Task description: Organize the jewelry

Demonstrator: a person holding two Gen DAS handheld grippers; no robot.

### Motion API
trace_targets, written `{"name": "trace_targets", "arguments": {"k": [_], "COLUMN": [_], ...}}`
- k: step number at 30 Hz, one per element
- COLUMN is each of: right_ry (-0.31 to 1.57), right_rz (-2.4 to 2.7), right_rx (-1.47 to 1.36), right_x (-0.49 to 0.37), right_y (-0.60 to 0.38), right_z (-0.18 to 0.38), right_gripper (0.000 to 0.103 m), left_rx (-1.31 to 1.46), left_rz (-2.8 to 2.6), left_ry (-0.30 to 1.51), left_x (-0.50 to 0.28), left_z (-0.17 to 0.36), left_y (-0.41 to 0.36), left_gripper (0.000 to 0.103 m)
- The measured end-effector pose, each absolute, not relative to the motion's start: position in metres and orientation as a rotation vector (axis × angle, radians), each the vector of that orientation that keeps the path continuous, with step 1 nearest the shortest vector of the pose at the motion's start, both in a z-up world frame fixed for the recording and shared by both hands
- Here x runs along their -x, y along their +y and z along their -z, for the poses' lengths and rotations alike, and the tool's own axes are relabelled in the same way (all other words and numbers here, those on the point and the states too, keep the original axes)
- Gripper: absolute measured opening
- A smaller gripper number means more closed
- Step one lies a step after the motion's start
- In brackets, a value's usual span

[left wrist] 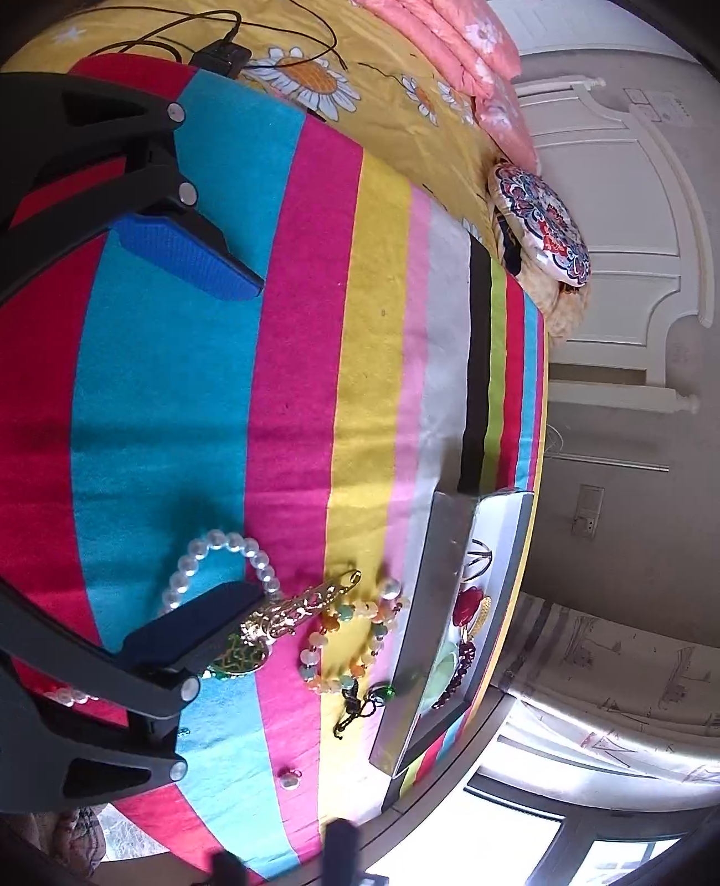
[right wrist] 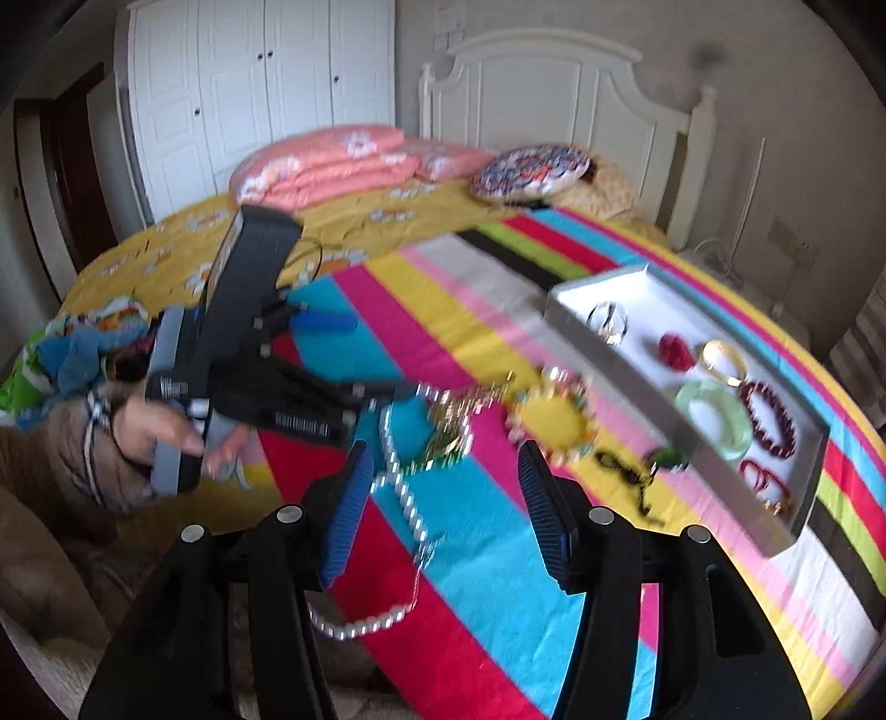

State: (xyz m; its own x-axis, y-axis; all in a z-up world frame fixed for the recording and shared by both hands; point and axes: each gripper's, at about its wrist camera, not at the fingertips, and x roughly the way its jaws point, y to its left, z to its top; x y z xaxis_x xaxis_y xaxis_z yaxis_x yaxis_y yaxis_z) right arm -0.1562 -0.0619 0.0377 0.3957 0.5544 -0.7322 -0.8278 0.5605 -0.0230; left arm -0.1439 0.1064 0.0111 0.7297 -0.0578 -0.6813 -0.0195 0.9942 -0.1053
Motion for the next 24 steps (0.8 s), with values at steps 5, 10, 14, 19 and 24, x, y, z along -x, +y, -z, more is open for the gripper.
{"name": "trace_targets", "arguments": {"k": [5,10,14,19,24], "right_ry": [0.900,0.994,1.047,1.009,0.900], "right_rz": [-0.888,-1.007,-1.036,-1.024,-0.979], "right_rx": [0.382,0.231,0.128,0.154,0.257], "right_x": [0.172,0.195,0.188,0.179,0.175], "right_y": [-0.080,-0.100,-0.106,-0.094,-0.068], "right_z": [0.004,0.008,0.016,0.016,0.020], "right_gripper": [0.053,0.052,0.047,0.041,0.028], "left_rx": [0.130,0.092,0.083,0.069,0.089], "left_rz": [0.037,0.030,0.032,0.034,0.037], "left_ry": [0.733,0.700,0.678,0.671,0.680], "left_x": [0.146,0.155,0.158,0.161,0.161], "left_z": [-0.013,-0.021,-0.028,-0.032,-0.029], "left_y": [0.108,0.100,0.097,0.094,0.096], "left_gripper": [0.100,0.100,0.100,0.100,0.100]}}
